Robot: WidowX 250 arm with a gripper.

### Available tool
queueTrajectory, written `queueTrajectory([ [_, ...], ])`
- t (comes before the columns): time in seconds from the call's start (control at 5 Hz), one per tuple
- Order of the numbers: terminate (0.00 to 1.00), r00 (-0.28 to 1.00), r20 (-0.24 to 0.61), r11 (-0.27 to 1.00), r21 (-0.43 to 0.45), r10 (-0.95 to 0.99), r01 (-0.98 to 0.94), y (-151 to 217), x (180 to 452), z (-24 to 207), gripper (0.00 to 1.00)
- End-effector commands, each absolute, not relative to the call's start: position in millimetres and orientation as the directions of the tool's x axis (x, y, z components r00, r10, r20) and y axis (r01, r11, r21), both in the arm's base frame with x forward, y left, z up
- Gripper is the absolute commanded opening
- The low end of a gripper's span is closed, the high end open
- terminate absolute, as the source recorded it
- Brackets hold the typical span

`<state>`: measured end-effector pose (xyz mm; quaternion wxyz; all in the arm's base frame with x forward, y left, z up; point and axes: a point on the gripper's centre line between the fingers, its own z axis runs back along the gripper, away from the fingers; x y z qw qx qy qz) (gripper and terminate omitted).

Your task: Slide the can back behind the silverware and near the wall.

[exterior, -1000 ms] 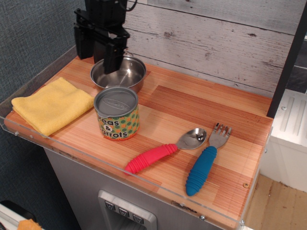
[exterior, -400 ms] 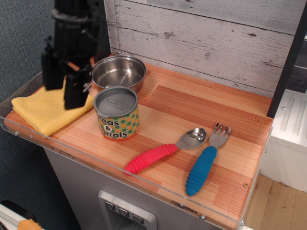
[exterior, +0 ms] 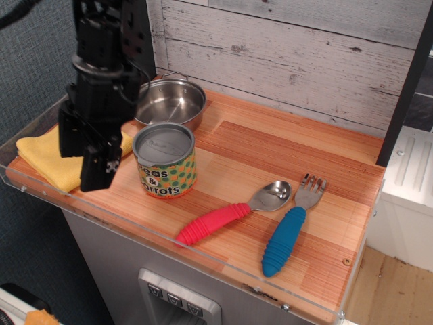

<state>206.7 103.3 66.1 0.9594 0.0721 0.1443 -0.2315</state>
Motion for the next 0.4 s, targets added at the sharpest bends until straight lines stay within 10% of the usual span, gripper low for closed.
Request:
queueTrajectory([
  [0.0,0.0,0.84,-0.246,0.84,0.138,-0.483,0.524,112,227,58,1.0],
  [0.2,0.0,0.827,-0.211,0.828,0.109,-0.521,0.55,109,238,49,1.0],
])
